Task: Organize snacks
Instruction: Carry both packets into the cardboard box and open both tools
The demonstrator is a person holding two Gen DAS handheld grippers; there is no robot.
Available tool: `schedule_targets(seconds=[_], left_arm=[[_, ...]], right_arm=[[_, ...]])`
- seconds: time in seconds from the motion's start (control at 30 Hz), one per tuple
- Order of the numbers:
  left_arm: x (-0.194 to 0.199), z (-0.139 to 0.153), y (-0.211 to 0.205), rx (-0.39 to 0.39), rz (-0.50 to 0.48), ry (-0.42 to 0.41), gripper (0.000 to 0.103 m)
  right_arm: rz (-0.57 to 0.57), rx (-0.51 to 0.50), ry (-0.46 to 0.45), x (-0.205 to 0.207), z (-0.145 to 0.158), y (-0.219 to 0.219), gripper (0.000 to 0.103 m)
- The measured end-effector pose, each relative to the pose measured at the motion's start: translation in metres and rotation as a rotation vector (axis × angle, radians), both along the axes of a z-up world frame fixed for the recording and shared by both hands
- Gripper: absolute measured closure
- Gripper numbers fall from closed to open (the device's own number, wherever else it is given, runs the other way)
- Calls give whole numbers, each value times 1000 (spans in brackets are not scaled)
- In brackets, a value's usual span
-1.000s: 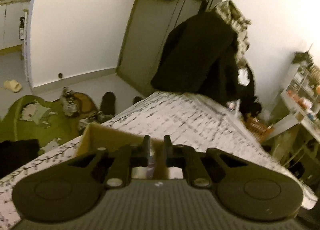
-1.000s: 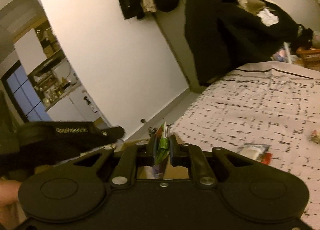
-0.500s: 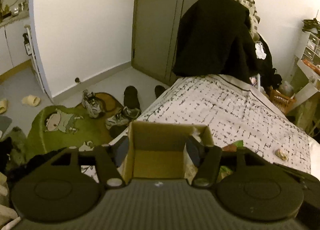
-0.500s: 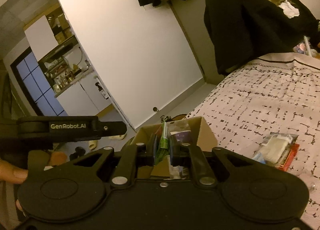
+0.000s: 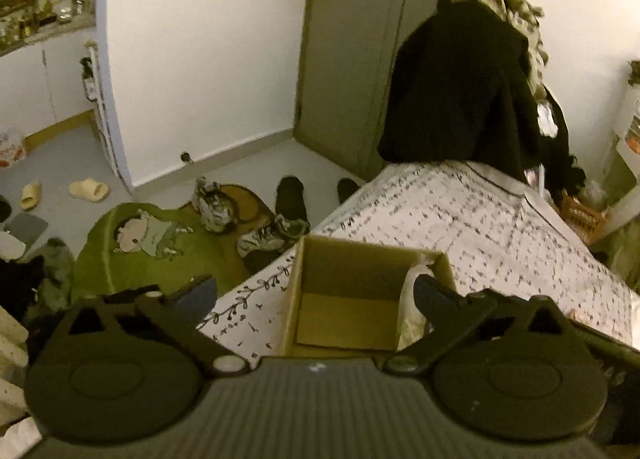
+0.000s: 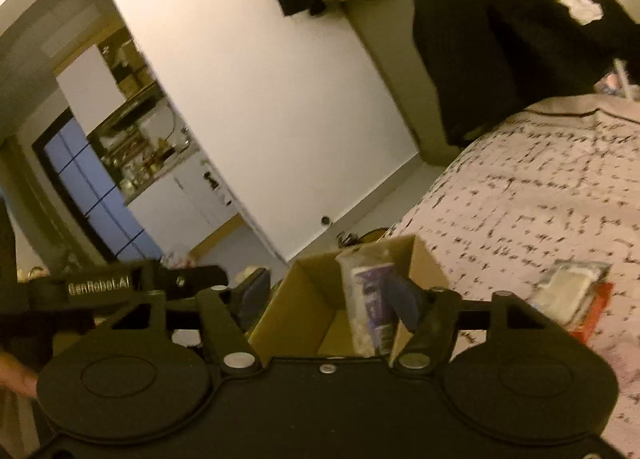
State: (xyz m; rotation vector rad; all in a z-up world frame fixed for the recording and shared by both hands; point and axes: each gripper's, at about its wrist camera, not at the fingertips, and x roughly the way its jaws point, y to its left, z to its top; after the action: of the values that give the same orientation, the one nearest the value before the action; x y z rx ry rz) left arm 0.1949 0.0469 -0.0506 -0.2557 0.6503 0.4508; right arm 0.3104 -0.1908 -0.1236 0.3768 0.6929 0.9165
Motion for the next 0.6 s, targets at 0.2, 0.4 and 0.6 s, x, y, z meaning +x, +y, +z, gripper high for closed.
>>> schedule_targets(seconds=[0.2, 0.4, 0.6], left_arm=[[0, 10, -17, 8, 25, -41, 0], [-5, 14, -32, -47, 17, -50, 0], [-3, 13, -64, -74, -67, 19, 0]], right_arm=[[-80, -41, -42, 2, 18, -26, 8], [-117, -141, 17, 8, 16, -47, 5], [-156, -189, 33, 7, 19, -62, 0]])
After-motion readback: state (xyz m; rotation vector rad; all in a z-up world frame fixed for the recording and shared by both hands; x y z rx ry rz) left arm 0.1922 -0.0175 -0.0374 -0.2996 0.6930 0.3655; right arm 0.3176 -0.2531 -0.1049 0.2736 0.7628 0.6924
